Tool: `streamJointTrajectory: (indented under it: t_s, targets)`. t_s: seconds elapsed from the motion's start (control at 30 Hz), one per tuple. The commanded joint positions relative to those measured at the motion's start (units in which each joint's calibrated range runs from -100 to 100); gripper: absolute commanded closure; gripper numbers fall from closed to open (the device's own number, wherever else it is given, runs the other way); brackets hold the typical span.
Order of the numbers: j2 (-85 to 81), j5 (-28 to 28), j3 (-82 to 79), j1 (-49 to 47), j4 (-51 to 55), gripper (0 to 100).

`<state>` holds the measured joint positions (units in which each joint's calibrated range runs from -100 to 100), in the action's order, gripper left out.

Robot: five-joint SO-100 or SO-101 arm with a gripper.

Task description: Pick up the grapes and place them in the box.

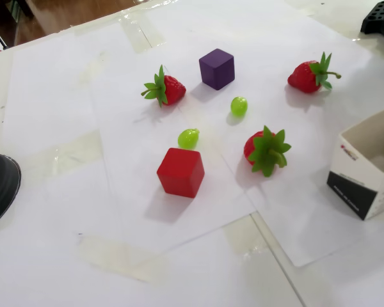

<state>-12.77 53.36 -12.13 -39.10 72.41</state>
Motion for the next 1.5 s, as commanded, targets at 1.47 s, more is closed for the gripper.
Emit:
streamJointTrajectory:
  t_s: [1.47]
  targets:
    - [11.5,-21.9,-7.2,27.0,-11.2,81]
